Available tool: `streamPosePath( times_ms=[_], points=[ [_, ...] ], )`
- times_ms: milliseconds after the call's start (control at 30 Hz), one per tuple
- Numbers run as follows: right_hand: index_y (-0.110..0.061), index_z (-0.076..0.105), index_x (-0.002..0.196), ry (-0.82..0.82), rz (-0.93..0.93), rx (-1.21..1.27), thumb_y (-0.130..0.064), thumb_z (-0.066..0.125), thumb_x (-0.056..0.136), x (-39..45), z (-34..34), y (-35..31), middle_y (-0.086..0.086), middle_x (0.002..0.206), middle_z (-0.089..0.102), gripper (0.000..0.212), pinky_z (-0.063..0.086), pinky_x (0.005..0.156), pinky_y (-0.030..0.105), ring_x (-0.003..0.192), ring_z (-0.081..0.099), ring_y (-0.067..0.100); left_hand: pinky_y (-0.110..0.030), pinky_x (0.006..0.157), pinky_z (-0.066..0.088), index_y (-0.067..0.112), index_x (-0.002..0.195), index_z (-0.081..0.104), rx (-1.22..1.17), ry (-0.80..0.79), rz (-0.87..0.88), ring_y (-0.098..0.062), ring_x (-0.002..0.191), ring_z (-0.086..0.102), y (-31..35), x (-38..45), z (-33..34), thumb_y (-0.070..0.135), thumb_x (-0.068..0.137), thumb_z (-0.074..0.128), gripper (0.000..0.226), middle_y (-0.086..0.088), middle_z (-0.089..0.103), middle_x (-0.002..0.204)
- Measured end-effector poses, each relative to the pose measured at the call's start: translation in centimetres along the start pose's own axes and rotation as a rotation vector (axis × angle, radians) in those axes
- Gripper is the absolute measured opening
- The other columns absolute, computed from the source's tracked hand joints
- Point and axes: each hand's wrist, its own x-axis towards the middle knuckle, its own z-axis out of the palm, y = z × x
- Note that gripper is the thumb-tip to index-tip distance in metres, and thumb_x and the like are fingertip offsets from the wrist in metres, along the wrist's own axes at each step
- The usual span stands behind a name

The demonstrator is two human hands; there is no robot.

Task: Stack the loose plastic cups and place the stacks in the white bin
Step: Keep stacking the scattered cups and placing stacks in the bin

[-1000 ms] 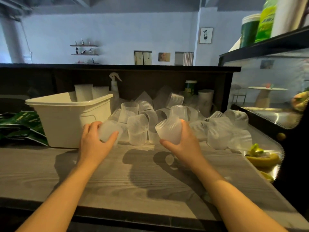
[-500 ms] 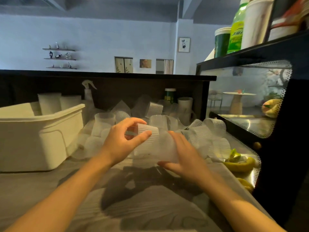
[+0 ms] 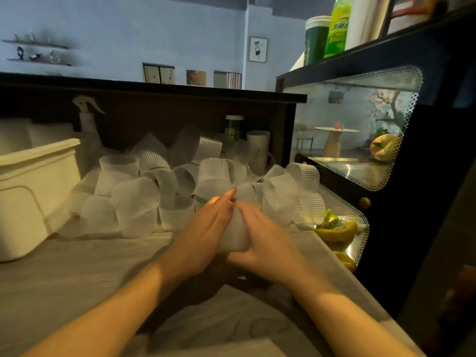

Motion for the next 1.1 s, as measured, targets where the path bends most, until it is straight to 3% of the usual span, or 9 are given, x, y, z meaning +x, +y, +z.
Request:
streamPosePath(
  times_ms=[100,267,400,533,700,867,1000,1100],
  points=[
    [-0.034,0.035,0.131,0.033,0.069,-0.053,-0.057,0.072,0.070,-0.6,-1.1,0.9,-0.011,0.122,0.050,0.075,0.048,0.090,0.040,0.109,0.053,0.012,0.000,0.091,0.034,0.038,0.140,0.041,-0.049,0.064,0.040,0.019,0.119,0.042,0.4,-0.3,-0.2,0.060,0.095,0.025,0.053,0.023,0.049,0.133],
    [-0.033,0.037,0.124,0.168,0.250,0.015,-0.061,0.075,0.067,-3.8,-3.8,3.7,-0.013,0.116,0.051,0.074,0.052,0.081,0.030,0.103,0.053,0.009,-0.008,0.072,0.049,0.036,0.127,0.053,-0.042,0.075,-0.007,0.007,0.104,0.055,0.8,1.3,0.0,0.048,0.094,0.046,0.036,0.016,0.057,0.119],
    [-0.037,0.036,0.122,0.306,0.353,0.147,-0.054,0.080,0.067,-5.8,-4.0,5.5,-0.015,0.116,0.049,0.072,0.051,0.079,0.027,0.104,0.052,0.006,-0.025,0.089,0.052,0.026,0.136,0.049,0.191,0.073,0.047,-0.006,0.111,0.054,1.2,5.1,2.5,0.043,0.093,0.057,0.047,0.011,0.053,0.124],
    [-0.036,0.035,0.130,0.359,0.410,0.313,-0.053,0.080,0.068,-6.5,-3.7,6.1,-0.014,0.121,0.049,0.079,0.048,0.075,0.018,0.109,0.051,0.004,-0.031,0.102,0.044,0.024,0.143,0.043,0.178,0.168,-0.005,-0.013,0.123,0.047,1.1,8.5,6.3,0.041,0.089,0.067,0.061,0.004,0.048,0.139],
    [-0.037,0.036,0.127,0.397,0.458,0.297,-0.065,0.074,0.062,-6.5,-3.4,6.6,-0.013,0.119,0.049,0.080,0.054,0.082,0.031,0.109,0.052,0.007,-0.040,0.110,0.034,0.019,0.149,0.032,0.275,0.184,-0.092,-0.023,0.135,0.035,-0.2,10.3,9.7,0.052,0.085,0.067,0.080,-0.003,0.037,0.148],
    [-0.031,0.039,0.127,0.417,0.460,0.285,-0.065,0.073,0.061,-6.1,-3.3,6.7,-0.011,0.119,0.051,0.081,0.049,0.080,0.023,0.108,0.052,0.007,-0.042,0.104,0.040,0.019,0.136,0.045,0.334,0.303,0.002,-0.024,0.126,0.041,-1.7,10.8,9.9,0.045,0.082,0.073,0.067,-0.006,0.049,0.135],
    [-0.032,0.042,0.123,0.428,0.466,0.302,-0.066,0.072,0.059,-6.2,-3.2,6.7,-0.012,0.118,0.053,0.079,0.052,0.080,0.026,0.107,0.054,0.006,-0.041,0.103,0.045,0.020,0.134,0.044,0.129,0.305,-0.027,-0.020,0.122,0.046,-1.8,10.5,9.7,0.039,0.081,0.076,0.065,-0.003,0.050,0.133],
    [-0.033,0.041,0.126,0.425,0.474,0.321,-0.061,0.077,0.063,-6.3,-3.3,6.7,-0.013,0.119,0.052,0.078,0.055,0.083,0.030,0.109,0.054,0.006,-0.033,0.098,0.047,0.021,0.139,0.043,0.036,0.402,-0.001,-0.017,0.118,0.049,-1.7,10.2,9.1,0.039,0.084,0.072,0.065,-0.001,0.050,0.133]
  ],
)
